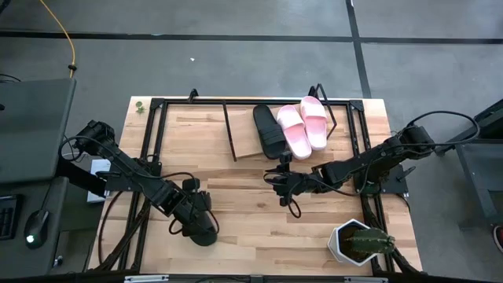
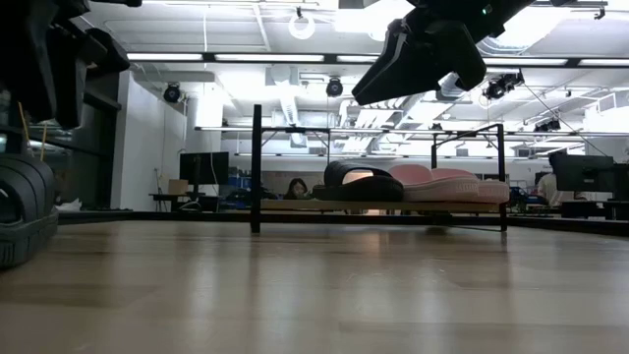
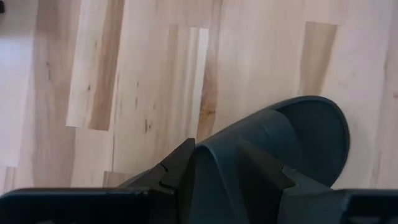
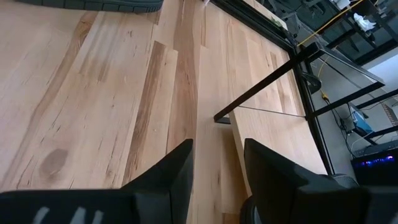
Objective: Pick and place slides into the shelf
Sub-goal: Put the black slide on the shelf
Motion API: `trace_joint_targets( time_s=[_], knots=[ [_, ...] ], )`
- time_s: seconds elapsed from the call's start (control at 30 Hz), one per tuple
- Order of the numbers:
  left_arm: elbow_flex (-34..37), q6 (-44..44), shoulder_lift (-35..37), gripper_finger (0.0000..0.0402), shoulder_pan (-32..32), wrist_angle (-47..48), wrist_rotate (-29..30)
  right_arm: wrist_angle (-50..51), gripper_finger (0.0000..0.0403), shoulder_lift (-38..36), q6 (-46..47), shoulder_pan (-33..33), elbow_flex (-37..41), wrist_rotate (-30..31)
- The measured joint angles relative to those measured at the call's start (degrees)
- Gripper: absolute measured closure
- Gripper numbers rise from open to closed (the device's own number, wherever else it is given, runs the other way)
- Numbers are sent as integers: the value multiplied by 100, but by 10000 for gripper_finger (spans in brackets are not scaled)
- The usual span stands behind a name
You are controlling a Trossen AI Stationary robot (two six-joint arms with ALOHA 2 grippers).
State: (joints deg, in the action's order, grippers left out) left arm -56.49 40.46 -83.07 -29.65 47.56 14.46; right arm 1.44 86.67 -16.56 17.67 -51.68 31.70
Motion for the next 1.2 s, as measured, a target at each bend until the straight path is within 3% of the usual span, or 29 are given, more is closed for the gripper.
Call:
trace_joint_targets(
  time_s=[0.2, 0.43, 0.57, 0.93, 1.2],
  knots=[
    [2, -35, 18, 300, 21, 54, 194, 4, 271, 0, 47, 0, 0, -3],
    [4, -275, 425, 300, 580, 119, 94, 5, 271, 0, 110, 0, 0, -39],
    [4, -555, 837, 300, 989, 120, -464, 4, 271, 0, 134, 0, -2, -41],
    [77, -1095, 2249, 300, 2163, 21, -1266, 28, 271, 0, 173, 0, -2, -67],
    [1301, -1145, 3139, 300, 2694, -471, -2174, 119, 271, 0, 264, 0, -2, -67]
  ],
)
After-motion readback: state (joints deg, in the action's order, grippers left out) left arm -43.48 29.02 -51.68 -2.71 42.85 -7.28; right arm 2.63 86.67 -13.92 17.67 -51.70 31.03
